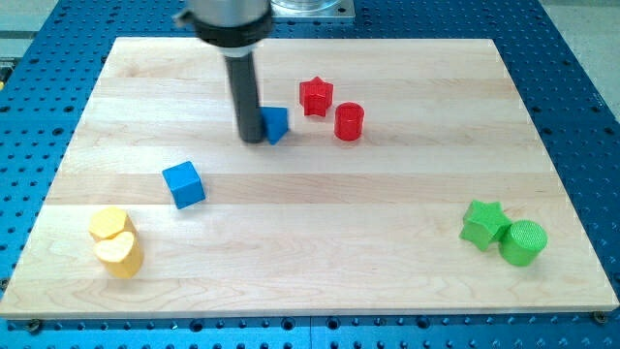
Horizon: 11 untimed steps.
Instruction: Place the cube diagonal bottom right to the triangle
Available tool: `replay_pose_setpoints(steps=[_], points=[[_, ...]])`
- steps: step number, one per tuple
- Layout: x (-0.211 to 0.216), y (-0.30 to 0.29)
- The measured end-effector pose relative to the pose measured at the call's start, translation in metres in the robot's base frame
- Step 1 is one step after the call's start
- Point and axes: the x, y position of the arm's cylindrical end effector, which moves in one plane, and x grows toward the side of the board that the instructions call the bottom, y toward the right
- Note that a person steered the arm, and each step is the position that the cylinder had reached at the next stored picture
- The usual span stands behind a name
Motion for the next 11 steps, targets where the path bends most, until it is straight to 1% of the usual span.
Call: replay_pose_setpoints(steps=[1, 2, 3, 4, 5, 6, 7, 9, 10, 11], points=[[0.001, -0.080], [0.033, -0.193], [0.093, -0.195], [0.100, -0.098], [0.095, -0.024], [0.081, 0.025], [0.114, 0.037], [0.053, 0.052], [0.078, 0.062], [0.060, 0.065]])
